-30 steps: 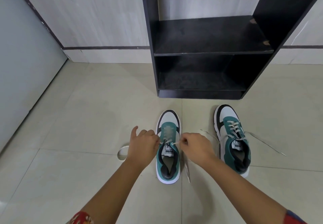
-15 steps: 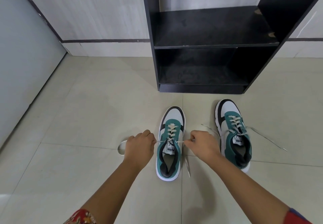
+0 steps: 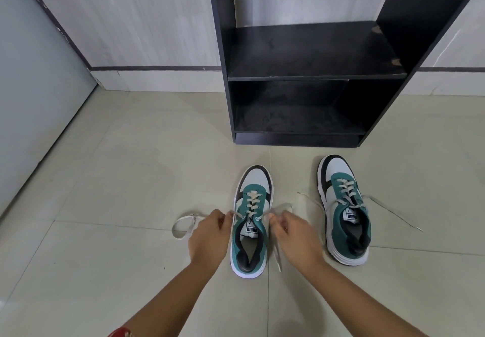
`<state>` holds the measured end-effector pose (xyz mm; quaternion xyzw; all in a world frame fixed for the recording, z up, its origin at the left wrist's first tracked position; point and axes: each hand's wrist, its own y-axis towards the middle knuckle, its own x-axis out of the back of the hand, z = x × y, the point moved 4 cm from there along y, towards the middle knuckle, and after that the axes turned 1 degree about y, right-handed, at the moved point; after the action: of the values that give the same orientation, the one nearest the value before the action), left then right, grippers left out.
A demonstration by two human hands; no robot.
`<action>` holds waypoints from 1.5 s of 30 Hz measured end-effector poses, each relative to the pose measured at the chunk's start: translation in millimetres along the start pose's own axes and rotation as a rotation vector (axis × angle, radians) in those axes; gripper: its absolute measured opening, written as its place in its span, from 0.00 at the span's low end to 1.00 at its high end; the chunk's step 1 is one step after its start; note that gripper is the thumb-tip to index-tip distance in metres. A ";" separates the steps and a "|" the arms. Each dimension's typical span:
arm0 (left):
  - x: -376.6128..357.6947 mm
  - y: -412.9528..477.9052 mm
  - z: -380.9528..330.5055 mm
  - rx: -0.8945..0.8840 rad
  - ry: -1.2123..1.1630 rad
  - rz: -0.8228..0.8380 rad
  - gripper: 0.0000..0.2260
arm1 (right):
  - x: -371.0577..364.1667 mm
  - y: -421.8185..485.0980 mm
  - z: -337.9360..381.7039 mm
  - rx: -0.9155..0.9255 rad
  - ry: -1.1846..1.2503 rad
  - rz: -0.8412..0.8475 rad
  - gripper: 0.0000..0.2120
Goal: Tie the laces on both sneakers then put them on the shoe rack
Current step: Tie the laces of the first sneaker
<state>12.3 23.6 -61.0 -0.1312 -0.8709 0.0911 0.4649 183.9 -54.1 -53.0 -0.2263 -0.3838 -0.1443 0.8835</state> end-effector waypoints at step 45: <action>-5.5 21.1 -41.0 -0.248 -0.614 0.136 0.04 | -12.6 42.0 28.3 -0.018 0.641 0.263 0.09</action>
<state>52.5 43.5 -48.6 -0.2109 -0.9639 0.0507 0.1545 176.2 -2.7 -57.4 -0.2247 -0.0531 -0.0962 0.9682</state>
